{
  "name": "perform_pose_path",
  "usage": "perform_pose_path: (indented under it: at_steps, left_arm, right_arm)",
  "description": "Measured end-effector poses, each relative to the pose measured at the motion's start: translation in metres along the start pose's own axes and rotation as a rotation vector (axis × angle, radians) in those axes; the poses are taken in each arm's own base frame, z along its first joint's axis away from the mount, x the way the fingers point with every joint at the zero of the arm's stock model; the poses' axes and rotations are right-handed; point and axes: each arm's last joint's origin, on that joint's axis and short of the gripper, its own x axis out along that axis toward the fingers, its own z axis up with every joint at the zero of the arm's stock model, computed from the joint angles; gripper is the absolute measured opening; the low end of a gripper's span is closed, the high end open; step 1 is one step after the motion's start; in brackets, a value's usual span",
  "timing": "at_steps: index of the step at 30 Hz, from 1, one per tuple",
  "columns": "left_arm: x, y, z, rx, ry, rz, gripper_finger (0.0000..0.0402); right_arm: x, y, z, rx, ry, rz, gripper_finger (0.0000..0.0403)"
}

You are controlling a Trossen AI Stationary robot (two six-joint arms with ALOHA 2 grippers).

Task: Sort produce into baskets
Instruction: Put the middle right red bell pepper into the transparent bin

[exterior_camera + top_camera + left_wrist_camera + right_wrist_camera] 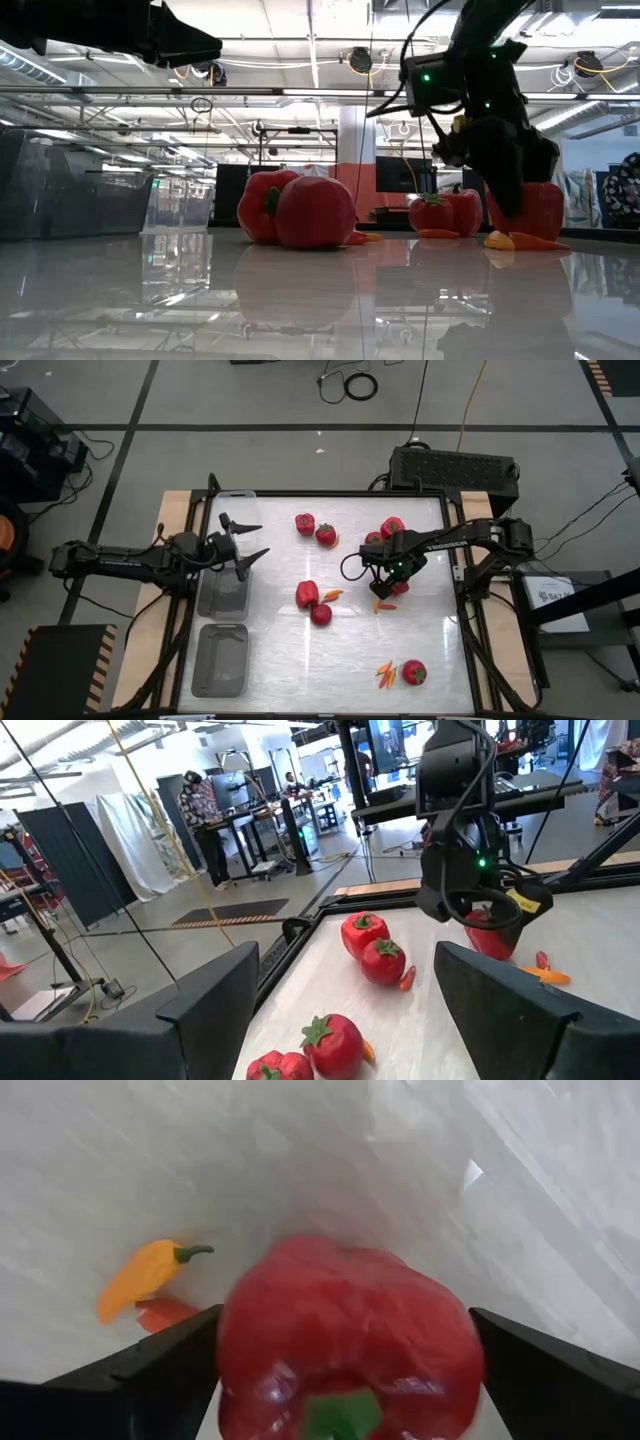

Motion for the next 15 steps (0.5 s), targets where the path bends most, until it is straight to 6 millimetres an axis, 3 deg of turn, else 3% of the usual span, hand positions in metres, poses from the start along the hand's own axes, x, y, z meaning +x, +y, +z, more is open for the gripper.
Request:
perform_pose_path:
  at_steps: [4, 10, 15]
  left_arm:
    - [0.000, 0.000, 0.000, 0.001, 0.003, -0.001, 0.0309]
    - [-0.002, 0.001, -0.008, 0.053, 0.124, 0.072, 0.0309]
    - [-0.008, 0.009, 0.001, 0.037, 0.254, 0.146, 0.0309]
  right_arm:
    - [0.001, 0.000, 0.000, -0.021, 0.001, 0.005, 0.0377]
    - [-0.007, 0.004, 0.002, -0.042, -0.014, 0.019, 0.0301]
    - [-0.019, 0.007, 0.002, -0.057, 0.009, 0.030, 0.0261]
